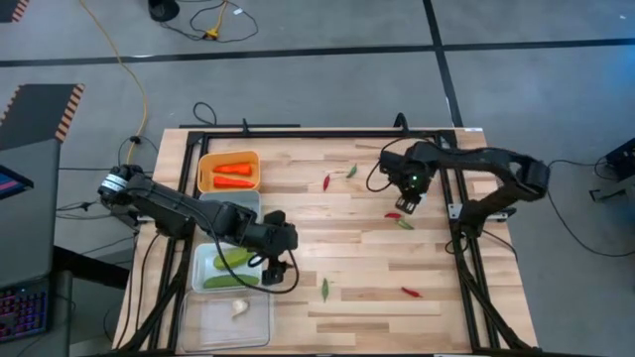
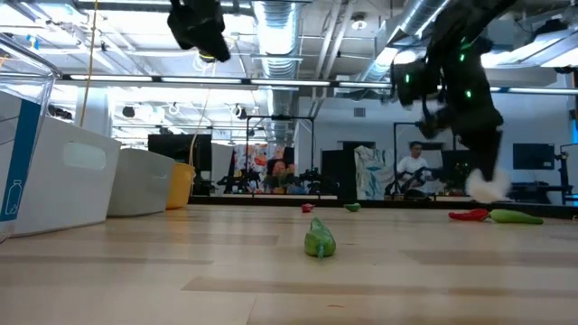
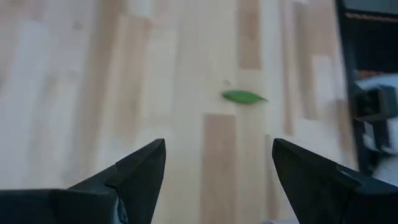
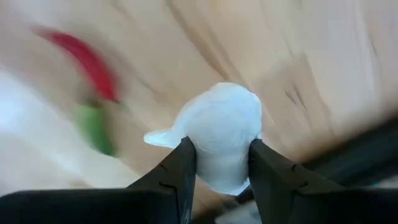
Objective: Sort produce into baskets
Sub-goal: Put the garlic into the transparent bin
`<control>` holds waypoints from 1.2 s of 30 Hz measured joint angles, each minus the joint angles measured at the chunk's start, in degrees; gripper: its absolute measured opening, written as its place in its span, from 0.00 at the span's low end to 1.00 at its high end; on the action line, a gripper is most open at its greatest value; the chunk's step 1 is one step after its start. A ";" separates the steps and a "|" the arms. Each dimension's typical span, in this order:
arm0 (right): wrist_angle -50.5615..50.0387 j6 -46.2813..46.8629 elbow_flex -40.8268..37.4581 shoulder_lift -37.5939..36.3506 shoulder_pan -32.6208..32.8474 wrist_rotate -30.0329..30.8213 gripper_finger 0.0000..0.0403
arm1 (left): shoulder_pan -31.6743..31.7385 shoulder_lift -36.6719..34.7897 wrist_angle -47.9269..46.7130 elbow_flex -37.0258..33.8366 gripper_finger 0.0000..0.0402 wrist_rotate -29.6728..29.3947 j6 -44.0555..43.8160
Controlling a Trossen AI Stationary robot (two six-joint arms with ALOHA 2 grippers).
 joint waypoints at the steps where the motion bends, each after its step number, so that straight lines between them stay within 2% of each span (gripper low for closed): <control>1: 1.87 0.21 0.00 -1.43 0.81 -1.65 0.38 | 0.44 -0.03 0.23 0.01 0.70 -1.17 0.27; 5: 11.08 2.16 0.00 -6.43 4.87 -5.39 0.38 | 1.94 -0.02 1.18 0.02 0.70 -4.42 1.49; 9: 21.70 4.34 0.00 -9.73 9.58 -5.74 0.39 | 3.17 0.00 4.17 0.02 0.70 -9.11 2.84; 18: 48.41 4.63 0.02 -10.33 19.24 -5.74 0.39 | 4.08 0.22 12.90 0.02 0.70 -18.77 13.54; 23: 56.36 4.45 0.04 -10.31 22.59 -5.74 0.39 | 4.08 0.22 15.39 0.02 0.70 -21.39 18.89; 30: 64.41 4.46 0.04 -10.28 25.61 -5.60 0.39 | 4.08 0.22 19.97 0.02 0.70 -22.00 19.38; 33: 67.74 4.44 0.04 -10.26 26.48 -4.61 0.40 | 4.08 0.22 21.35 0.02 0.70 -22.18 18.63; 36: 70.90 4.44 0.04 -10.26 26.96 -4.52 0.40 | 4.15 0.23 21.47 0.02 0.70 -23.15 13.83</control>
